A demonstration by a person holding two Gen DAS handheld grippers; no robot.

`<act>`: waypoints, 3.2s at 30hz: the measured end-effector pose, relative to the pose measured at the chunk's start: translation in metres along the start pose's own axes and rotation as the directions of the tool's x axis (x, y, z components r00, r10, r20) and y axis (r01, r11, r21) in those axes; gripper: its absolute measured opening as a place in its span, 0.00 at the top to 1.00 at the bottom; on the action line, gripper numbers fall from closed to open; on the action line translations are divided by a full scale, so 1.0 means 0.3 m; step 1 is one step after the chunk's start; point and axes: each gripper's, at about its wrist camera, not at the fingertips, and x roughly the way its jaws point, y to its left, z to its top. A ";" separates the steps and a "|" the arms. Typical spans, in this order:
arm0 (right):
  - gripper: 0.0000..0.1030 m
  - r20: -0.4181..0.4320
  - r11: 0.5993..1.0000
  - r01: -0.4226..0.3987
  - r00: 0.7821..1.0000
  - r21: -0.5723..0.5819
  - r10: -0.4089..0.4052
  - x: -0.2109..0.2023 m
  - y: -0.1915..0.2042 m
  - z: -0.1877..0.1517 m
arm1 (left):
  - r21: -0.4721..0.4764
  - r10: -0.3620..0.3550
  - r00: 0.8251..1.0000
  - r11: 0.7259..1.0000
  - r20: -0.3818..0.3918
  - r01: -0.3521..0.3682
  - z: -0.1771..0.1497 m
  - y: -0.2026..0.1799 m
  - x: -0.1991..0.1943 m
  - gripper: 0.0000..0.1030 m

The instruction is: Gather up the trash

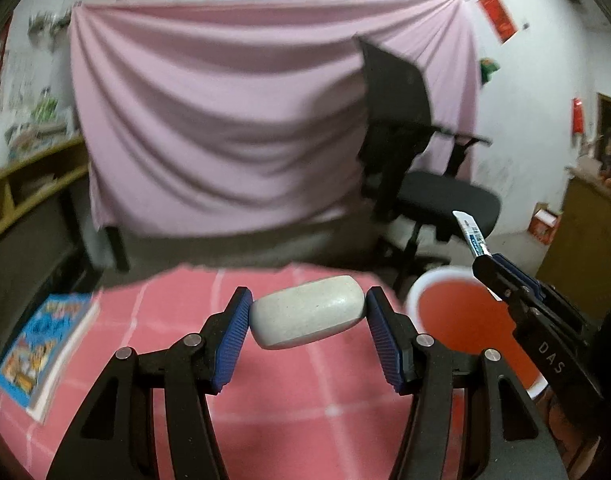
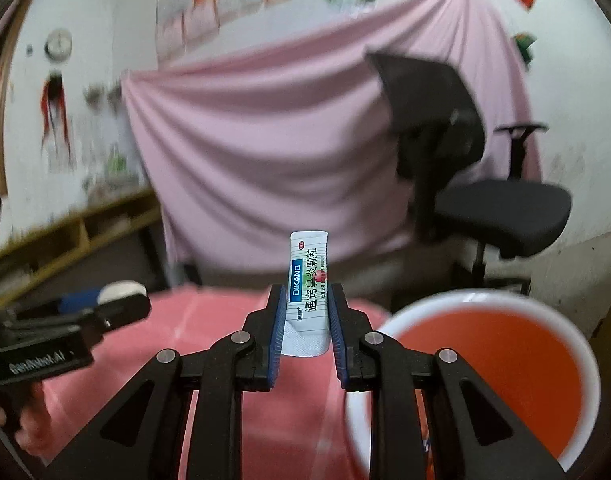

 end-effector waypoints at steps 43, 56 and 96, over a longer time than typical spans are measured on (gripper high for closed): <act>0.64 -0.227 0.909 0.342 0.929 0.236 -0.291 -0.117 -0.557 -0.107 | 0.072 -0.245 0.930 0.959 -0.273 0.273 -0.081 -0.521 0.353 0.44; 0.52 -0.202 0.915 0.332 0.936 0.227 -0.289 -0.110 -0.523 -0.095 | 0.032 -0.223 0.949 0.971 -0.222 0.236 -0.060 -0.425 0.300 0.39; 0.00 0.174 0.968 0.249 0.952 0.038 -0.252 -0.480 0.021 -0.016 | -0.025 -0.046 0.976 0.998 0.215 0.053 -0.106 -0.016 -0.328 0.02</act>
